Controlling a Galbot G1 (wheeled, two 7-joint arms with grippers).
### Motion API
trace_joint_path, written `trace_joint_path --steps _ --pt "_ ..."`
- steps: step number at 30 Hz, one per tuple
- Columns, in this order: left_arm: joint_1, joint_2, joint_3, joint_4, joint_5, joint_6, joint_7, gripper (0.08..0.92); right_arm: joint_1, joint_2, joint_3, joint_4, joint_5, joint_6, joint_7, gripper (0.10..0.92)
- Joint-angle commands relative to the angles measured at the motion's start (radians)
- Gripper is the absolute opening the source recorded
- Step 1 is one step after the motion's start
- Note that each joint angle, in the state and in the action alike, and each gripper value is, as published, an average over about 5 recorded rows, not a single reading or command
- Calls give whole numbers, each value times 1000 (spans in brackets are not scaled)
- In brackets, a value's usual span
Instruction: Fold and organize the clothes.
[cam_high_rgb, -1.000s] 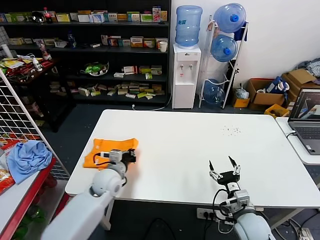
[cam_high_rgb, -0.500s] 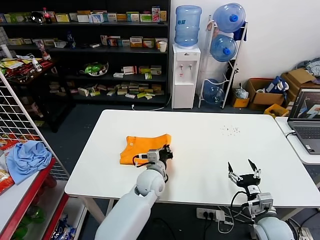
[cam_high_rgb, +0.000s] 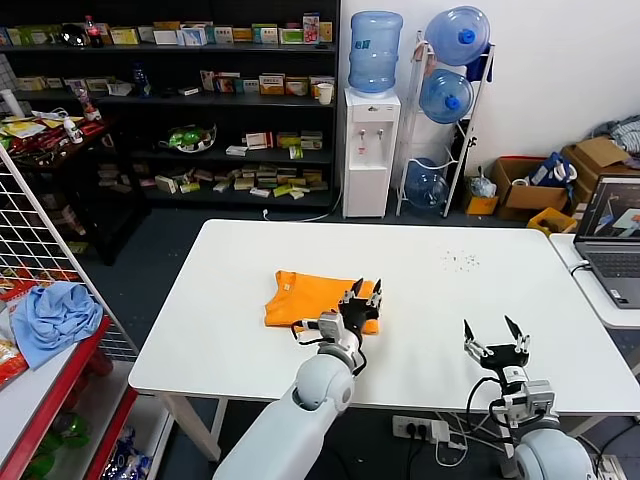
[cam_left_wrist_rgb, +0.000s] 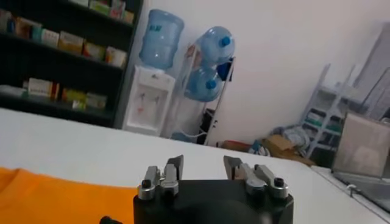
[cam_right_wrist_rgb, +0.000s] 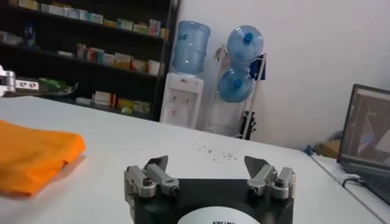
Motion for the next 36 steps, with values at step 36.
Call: trace_joint_path --steps 36 --pt "421 345 -434 -276 319 -149 204 823 38 236 129 39 -211 -49 -244 823"
